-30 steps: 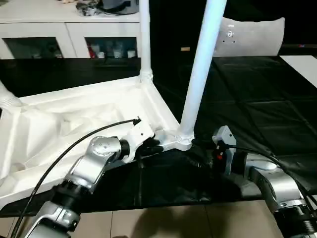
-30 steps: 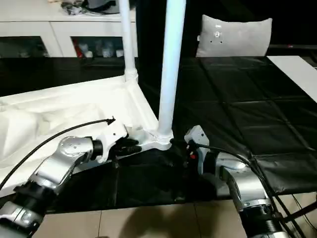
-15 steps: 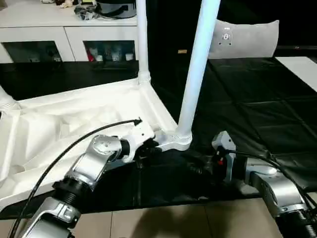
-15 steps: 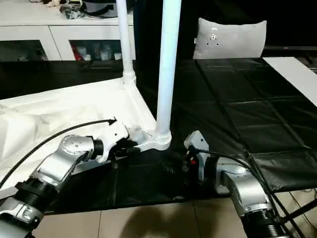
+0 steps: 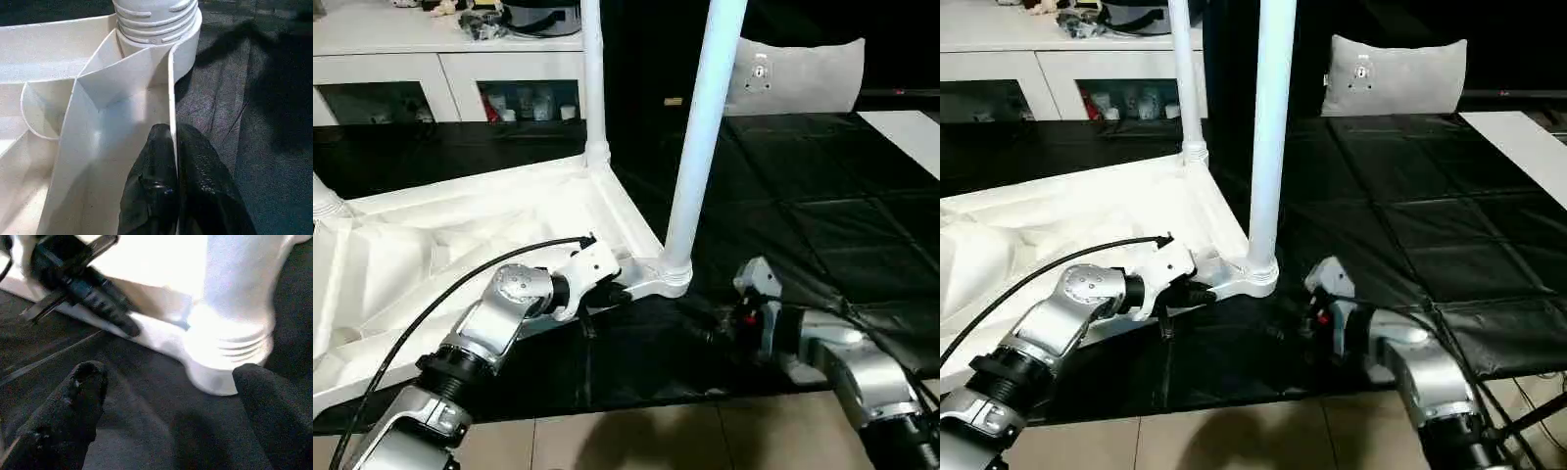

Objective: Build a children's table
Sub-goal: Rotate leg to tighten

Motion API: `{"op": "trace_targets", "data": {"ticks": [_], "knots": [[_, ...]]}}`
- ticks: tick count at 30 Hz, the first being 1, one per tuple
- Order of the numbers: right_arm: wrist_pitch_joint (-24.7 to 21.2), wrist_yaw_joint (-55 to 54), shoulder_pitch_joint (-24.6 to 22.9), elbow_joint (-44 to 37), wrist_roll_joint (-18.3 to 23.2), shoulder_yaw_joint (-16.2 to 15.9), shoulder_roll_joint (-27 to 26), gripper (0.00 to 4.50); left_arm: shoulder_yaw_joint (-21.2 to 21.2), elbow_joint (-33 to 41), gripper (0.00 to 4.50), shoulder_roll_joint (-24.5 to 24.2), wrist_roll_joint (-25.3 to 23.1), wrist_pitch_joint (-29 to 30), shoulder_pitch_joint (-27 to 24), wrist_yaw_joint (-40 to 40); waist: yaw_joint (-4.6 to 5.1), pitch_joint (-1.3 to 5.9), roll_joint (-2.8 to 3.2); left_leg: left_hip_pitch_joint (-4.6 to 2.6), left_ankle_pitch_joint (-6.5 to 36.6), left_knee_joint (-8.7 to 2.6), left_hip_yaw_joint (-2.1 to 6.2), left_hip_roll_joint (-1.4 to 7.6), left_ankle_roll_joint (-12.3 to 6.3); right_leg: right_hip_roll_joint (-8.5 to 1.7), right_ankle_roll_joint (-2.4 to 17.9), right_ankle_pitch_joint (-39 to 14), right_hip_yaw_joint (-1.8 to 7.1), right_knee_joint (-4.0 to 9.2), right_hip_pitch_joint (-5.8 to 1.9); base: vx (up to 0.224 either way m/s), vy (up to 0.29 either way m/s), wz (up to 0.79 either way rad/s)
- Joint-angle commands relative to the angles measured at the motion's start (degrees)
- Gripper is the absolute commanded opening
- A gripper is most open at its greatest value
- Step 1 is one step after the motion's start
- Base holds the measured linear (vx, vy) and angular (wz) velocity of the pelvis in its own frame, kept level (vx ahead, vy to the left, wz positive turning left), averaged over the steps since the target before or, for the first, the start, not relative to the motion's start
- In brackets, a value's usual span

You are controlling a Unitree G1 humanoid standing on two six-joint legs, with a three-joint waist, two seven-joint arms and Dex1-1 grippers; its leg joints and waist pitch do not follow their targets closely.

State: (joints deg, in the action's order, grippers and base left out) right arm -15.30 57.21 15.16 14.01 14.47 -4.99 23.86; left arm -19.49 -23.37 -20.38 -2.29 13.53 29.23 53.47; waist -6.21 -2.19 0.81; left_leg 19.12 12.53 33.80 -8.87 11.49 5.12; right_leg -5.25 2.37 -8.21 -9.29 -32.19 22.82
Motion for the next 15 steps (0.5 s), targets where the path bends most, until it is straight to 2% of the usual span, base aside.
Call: {"op": "trace_targets", "data": {"ticks": [1,3,8,13,14,15], "knots": [[1.1,-0.6,1.2,0.4,0.6,1.4,1.0,4.5,-1.8,-0.8,0.05,-1.6,-0.5,-1.3,-1.6,2.3,-0.18,3.17,-0.58,0.69,9.3,-3.94,0.13,1.33,-3.72,-3.96,0.0,-28.4,2.91,5.28,-3.18,0.0,0.0,0.0],[2.4,-0.9,2.3,1.3,0.8,2.4,1.0,4.5,-2.6,0.5,0.05,-2.4,0.1,-5.4,-2.7,5.4,-0.17,3.33,-0.71,0.84,8.2,-3.98,0.14,1.4,-3.99,-4.04,0.8,-26.2,3.15,4.8,-3.31,0.0,0.0,0.0],[3.3,1.4,3.8,2.7,0.6,1.8,1.6,4.5,-4.3,3.7,0.05,-4.4,0.8,-6.4,-4.1,10.2,-0.43,3.39,-0.72,0.75,6.0,-4.02,-0.09,1.83,-4.75,-4.04,4.1,-21.3,3.65,3.9,-3.31,0.0,0.0,0.0],[2.9,5.9,5.2,4.7,1.6,-0.1,1.1,4.5,-5.6,6.0,0.05,-5.8,1.0,-7.3,-4.9,13.3,-0.93,3.36,-0.34,0.57,6.7,-4.09,-0.11,2.09,-4.54,-4.16,5.3,-20.9,3.77,3.61,-3.35,0.0,0.0,0.0],[3.0,6.2,5.3,5.0,1.7,-0.4,1.0,4.2,-5.7,6.0,0.0,-5.9,1.0,-7.5,-4.9,13.5,-0.93,3.29,-0.38,0.51,7.3,-4.13,-0.16,2.07,-4.44,-4.12,5.3,-21.4,3.76,3.77,-3.31,0.0,0.0,0.0],[2.7,7.6,5.7,5.6,1.9,-1.1,0.8,4.2,-5.8,6.4,0.0,-6.1,1.0,-7.8,-5.0,14.2,-1.05,3.32,-0.39,0.49,7.6,-4.11,-0.17,2.07,-4.27,-4.2,5.2,-21.7,3.81,3.79,-3.37,0.0,0.0,0.0]]}}
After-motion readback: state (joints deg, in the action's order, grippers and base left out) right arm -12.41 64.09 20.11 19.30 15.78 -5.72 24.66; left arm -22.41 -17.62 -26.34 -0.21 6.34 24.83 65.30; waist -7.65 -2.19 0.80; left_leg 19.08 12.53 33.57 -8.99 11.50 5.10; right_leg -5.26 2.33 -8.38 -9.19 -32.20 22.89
